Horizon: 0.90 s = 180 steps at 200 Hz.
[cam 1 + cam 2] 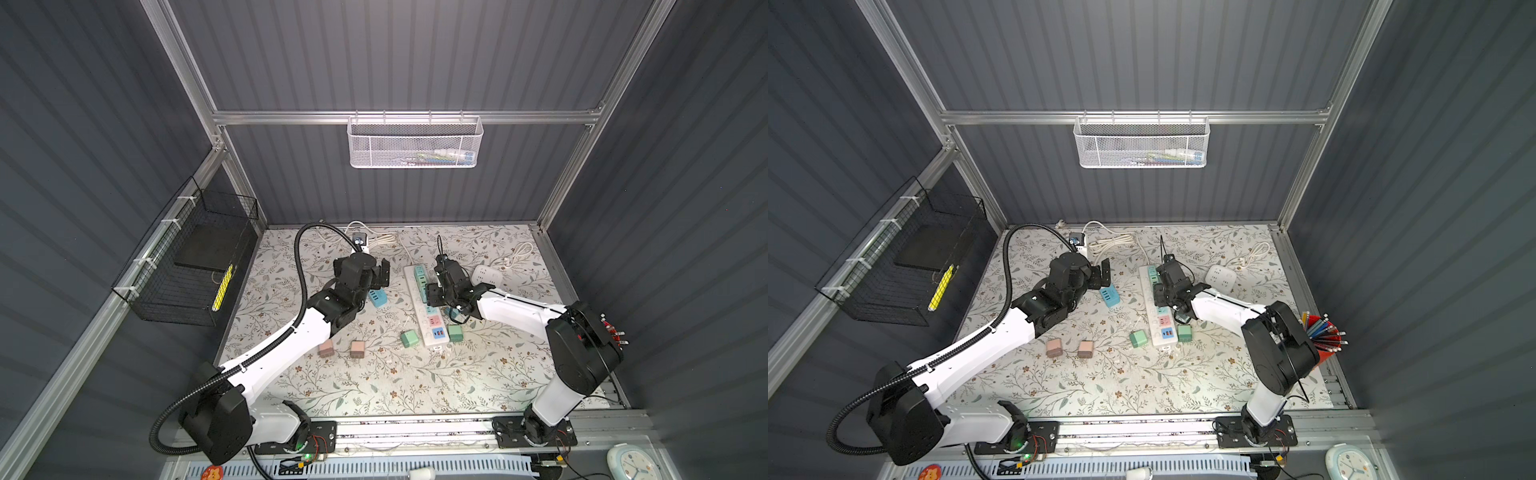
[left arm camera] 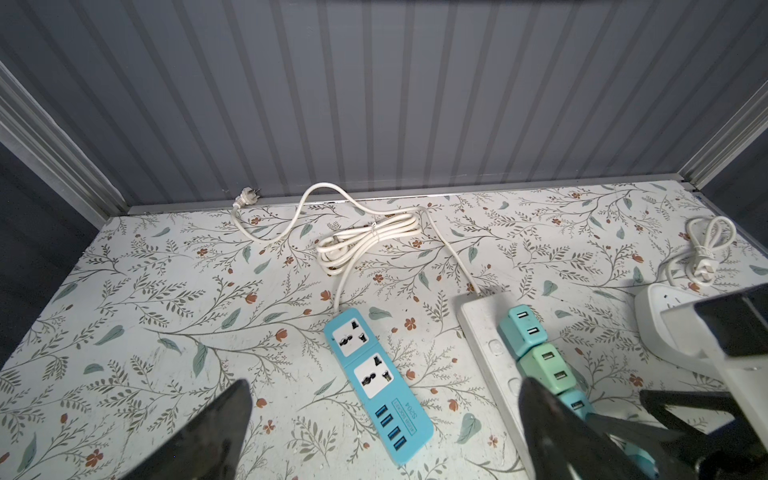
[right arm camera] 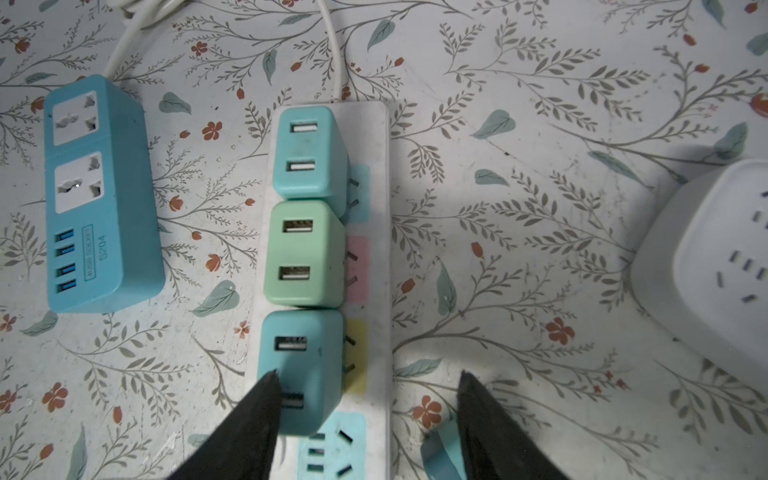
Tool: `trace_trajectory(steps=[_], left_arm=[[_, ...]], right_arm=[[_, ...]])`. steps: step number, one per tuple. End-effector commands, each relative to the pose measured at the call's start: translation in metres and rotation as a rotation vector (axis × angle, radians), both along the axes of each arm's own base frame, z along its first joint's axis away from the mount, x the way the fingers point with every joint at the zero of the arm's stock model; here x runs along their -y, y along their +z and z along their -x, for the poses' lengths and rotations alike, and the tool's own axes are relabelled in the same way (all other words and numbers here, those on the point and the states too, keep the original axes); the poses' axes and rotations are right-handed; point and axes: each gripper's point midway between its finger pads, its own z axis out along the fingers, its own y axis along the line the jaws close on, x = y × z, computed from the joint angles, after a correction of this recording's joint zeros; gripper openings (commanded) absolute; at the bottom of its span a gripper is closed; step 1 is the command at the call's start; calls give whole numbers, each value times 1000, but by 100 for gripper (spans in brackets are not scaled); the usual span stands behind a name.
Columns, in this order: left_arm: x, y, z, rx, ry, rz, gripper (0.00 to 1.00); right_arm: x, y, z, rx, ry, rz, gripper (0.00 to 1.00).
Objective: Insert the plug
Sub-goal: 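Open the right gripper and lift away while left gripper reaches toward a mint cube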
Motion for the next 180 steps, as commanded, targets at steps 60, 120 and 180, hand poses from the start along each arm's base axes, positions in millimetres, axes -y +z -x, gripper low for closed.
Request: trace_trajectory(steps=[60,120,180], left_arm=[[20,-20,-5,-74,-77,-51,100],[30,-55,8,-281,-131,-84,95],[67,-132,90,-587,-410,-480,90]], right_arm=[[19,63,28,86,1,-77,70],[52,57,74,148,-4,-119,76],[76,50,83,121,-49,-189,77]])
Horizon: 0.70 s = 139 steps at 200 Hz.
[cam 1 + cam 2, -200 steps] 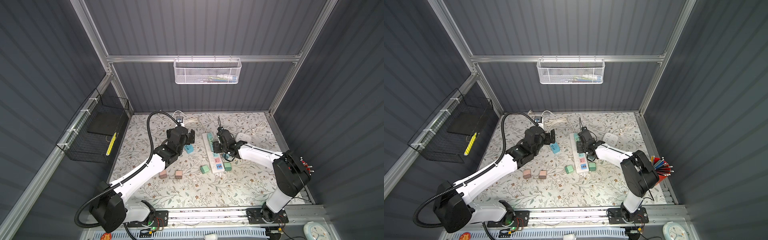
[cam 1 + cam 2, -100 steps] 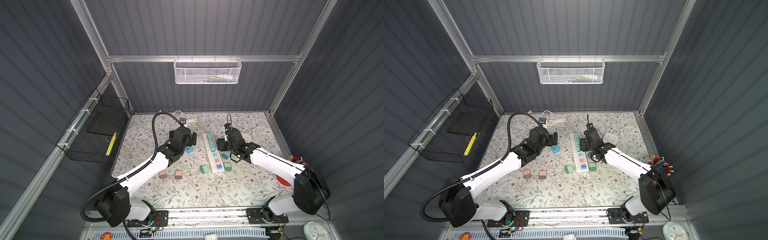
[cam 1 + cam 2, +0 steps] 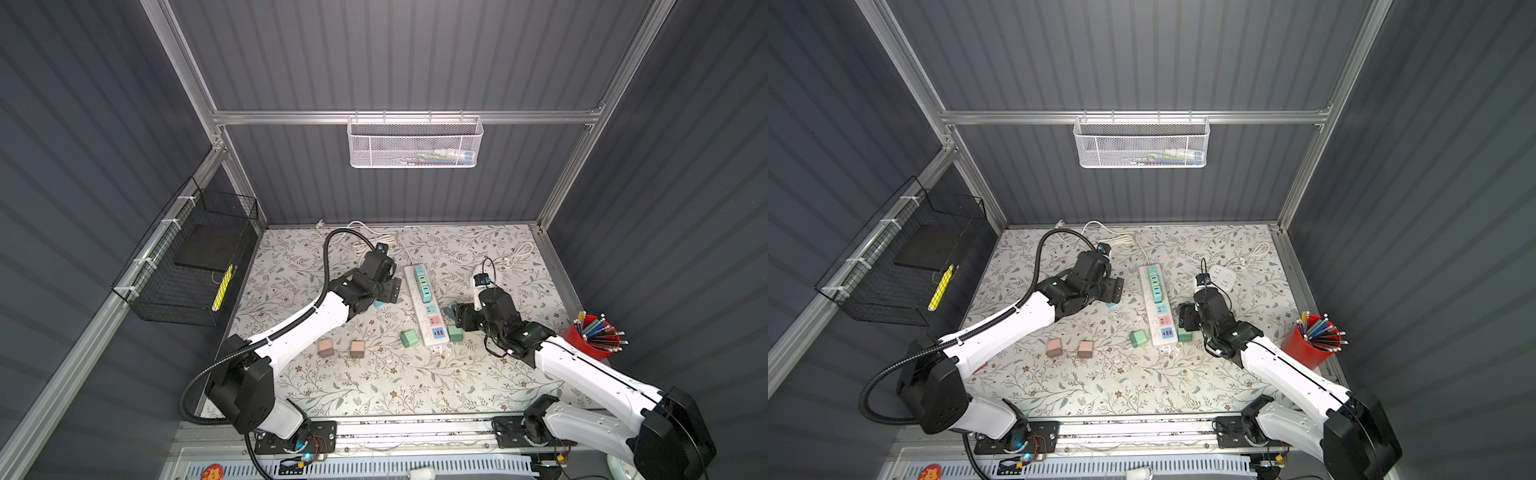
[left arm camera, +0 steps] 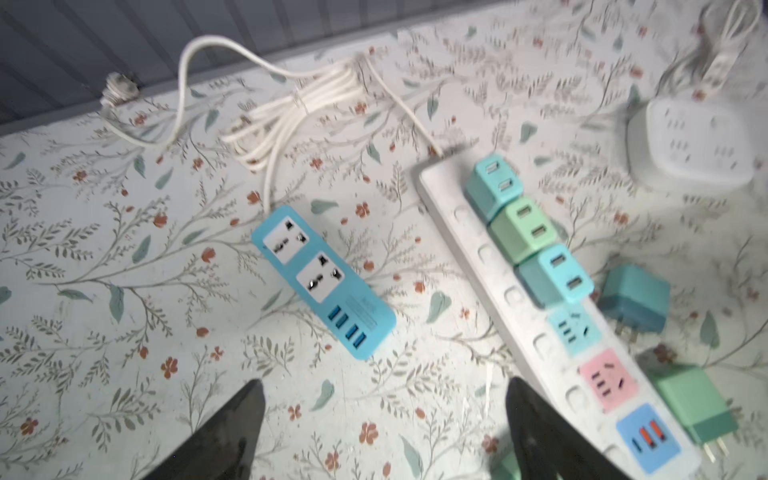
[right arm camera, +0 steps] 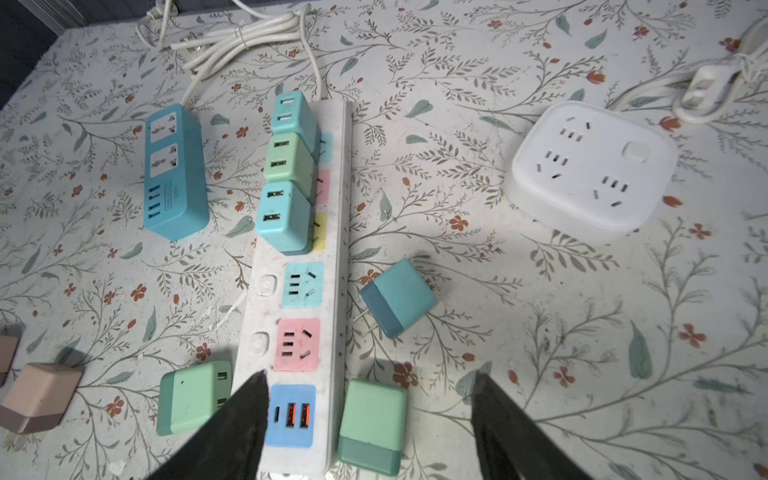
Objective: Insert the plug
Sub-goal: 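Open the right gripper and lift away while left gripper reaches toward a mint cube, then grasp the mint cube adapter beside the strip with the left gripper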
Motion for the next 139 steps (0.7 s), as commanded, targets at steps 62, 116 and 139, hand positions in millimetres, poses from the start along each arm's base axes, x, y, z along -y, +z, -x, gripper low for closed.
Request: trace_trajectory(steps=[62,116,139], left_arm=[[41,-97,95,-362,-450,-381,79],[55,-119,95,-374,-495,-410,77],[60,-126,92,-372,-490,-401,74]], right_arm=[[9,-6,-7,-31,-41,-117,77],[8,-14,-5,-56,-36,-124,78],[7,-14,-6,-58,-37,-126,78]])
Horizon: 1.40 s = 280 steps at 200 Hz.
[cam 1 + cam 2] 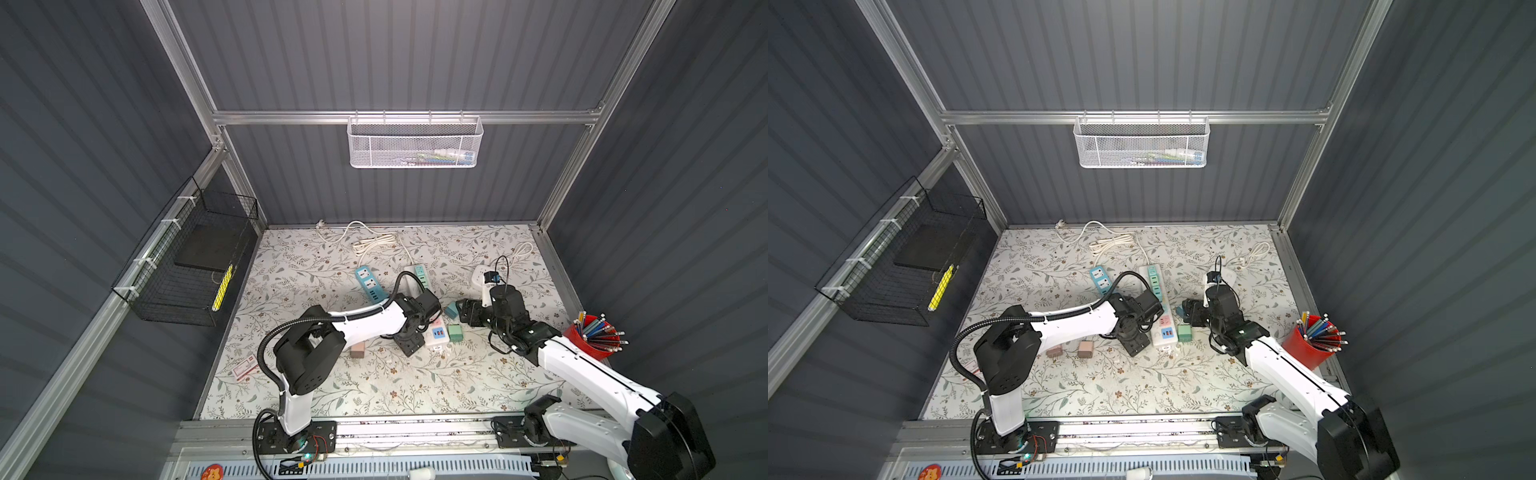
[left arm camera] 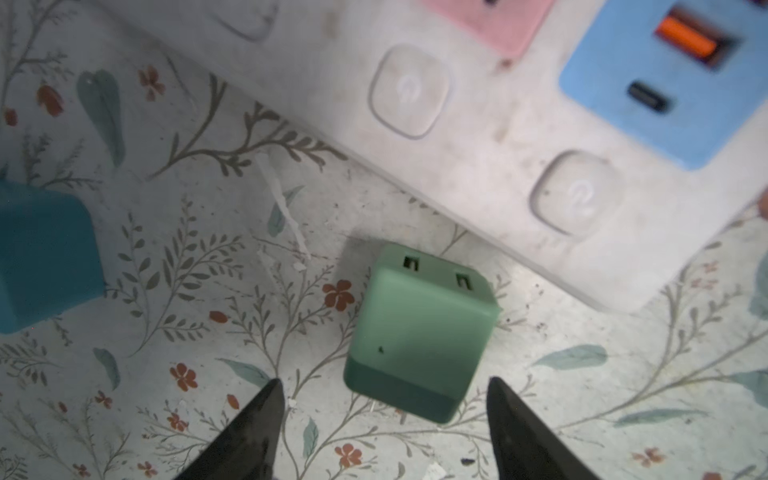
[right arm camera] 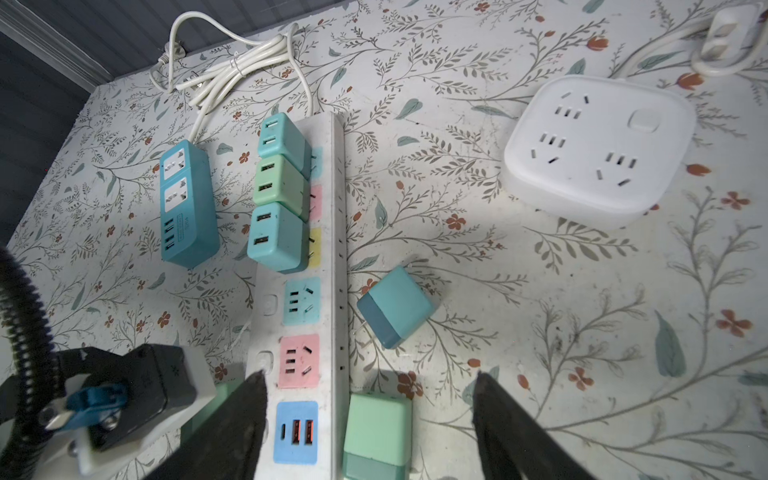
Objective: Insert the plug
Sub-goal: 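Grasp the mint cube adapter beside the strip with the left gripper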
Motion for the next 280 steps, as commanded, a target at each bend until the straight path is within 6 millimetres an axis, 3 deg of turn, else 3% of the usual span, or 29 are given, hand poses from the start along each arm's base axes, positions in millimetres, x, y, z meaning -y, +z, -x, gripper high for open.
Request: trace_trajectory(steps=[1,57,103,122,159,186,226,256,280], left_arm=[[13,0,-3,-3,-25,28,74],[18,-14,-11,29,3,32,61],[12,-15,-17,61,68,29,45],[10,-14,-13,47,88,27,46],[4,-7,-6,20,97,24,64],[-2,-10,-5,23,110,4,60],[3,-20,-1,5,115,42,45],[9,-3,-1,21,129,111,35],[22,34,-10,117,116,261,32]], right_arm=[[-1,-5,0,-14,2,-11,78],[-2,-2,0,-13,12,-11,79],[0,1,0,-4,6,-4,79],[1,5,0,4,5,-2,79],[0,11,-1,12,12,7,80],[-1,13,-1,11,15,-3,78],[-1,12,2,9,15,-18,77],[3,14,8,11,11,-14,77],[1,15,11,7,26,-23,77]])
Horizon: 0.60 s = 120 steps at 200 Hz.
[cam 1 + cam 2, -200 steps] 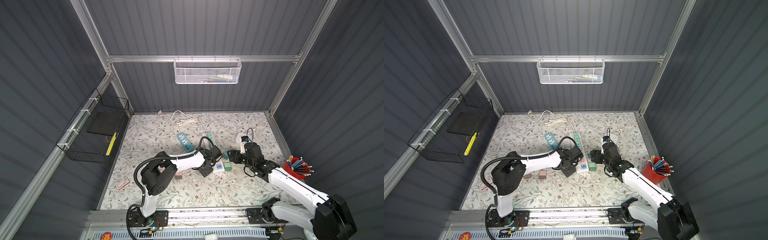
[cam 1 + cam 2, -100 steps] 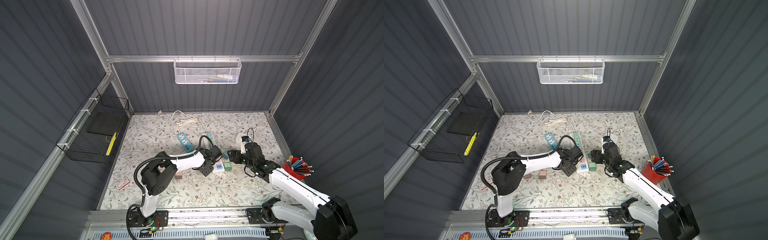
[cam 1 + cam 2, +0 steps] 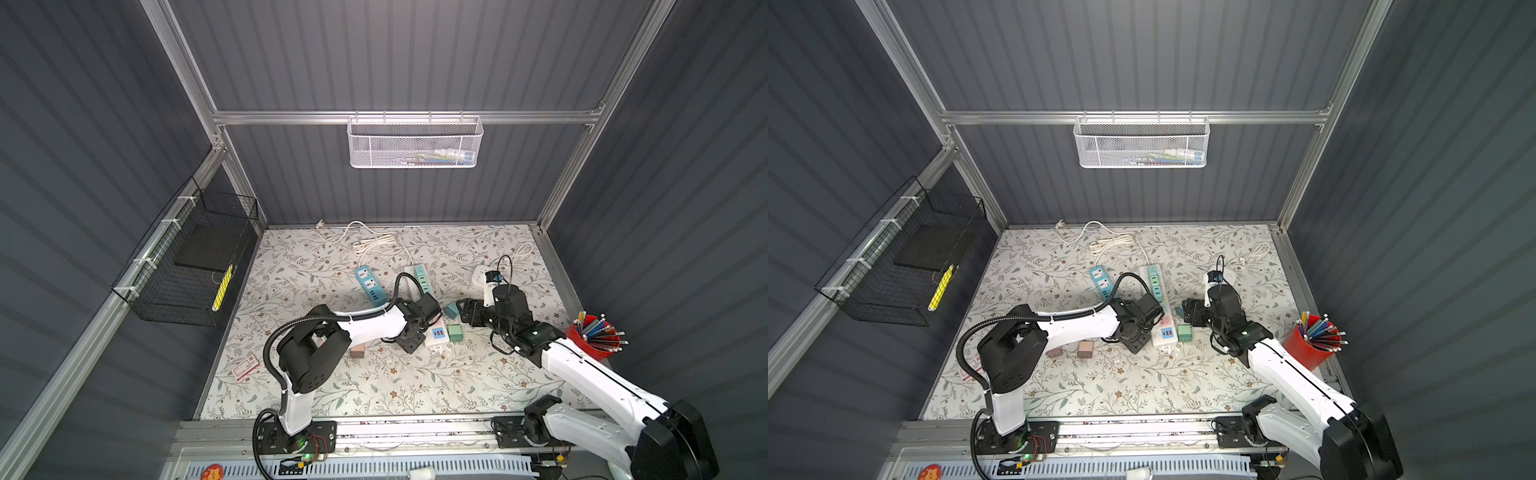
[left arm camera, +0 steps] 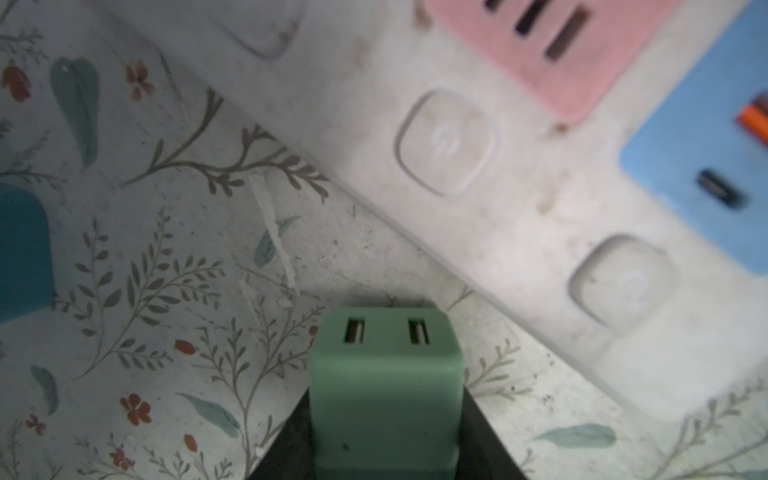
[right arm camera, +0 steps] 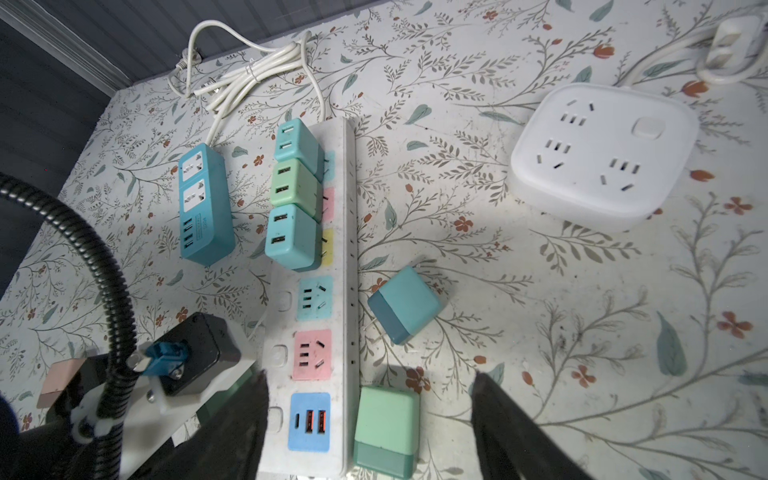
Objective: Insert the plug
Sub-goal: 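Grasp the mint cube adapter beside the strip with the left gripper, then lift the mint adapter toward the right gripper and close the right gripper on it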
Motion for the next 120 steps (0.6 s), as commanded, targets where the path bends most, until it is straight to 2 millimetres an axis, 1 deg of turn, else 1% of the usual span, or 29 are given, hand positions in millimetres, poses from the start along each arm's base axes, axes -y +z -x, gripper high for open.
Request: trace_trajectory(steps=[1,21,32,35,41,45,64,70,73,83,104,120], left_arm=[[18,46,-7,99,-1,175,32],[24,82,-16,217,-10,299,31],[28,98,-19,275,-26,361,31],[29,105,-21,295,-31,383,31],[30,112,-20,319,-45,414,31],[33,120,-22,345,-54,446,31],[39,142,-22,427,-98,544,29],[39,147,-22,448,-106,564,28],[40,149,-22,458,-112,573,28],[42,153,-21,476,-137,591,27],[45,157,-18,479,-171,601,26],[45,159,-16,481,-181,618,26]], right_arm=[[1,-1,5,-19,12,-3,77],[-9,3,9,-36,56,-42,76],[-18,9,11,-42,97,-77,75],[-21,11,11,-45,106,-89,75],[-26,15,13,-49,129,-111,74],[-29,17,13,-52,143,-124,74],[-49,32,20,-68,233,-210,70],[-54,37,20,-65,249,-238,69],[-62,41,25,-73,291,-275,67],[-70,51,27,-67,328,-327,64],[-82,64,31,-57,380,-398,56],[-89,68,31,-64,403,-422,55]])
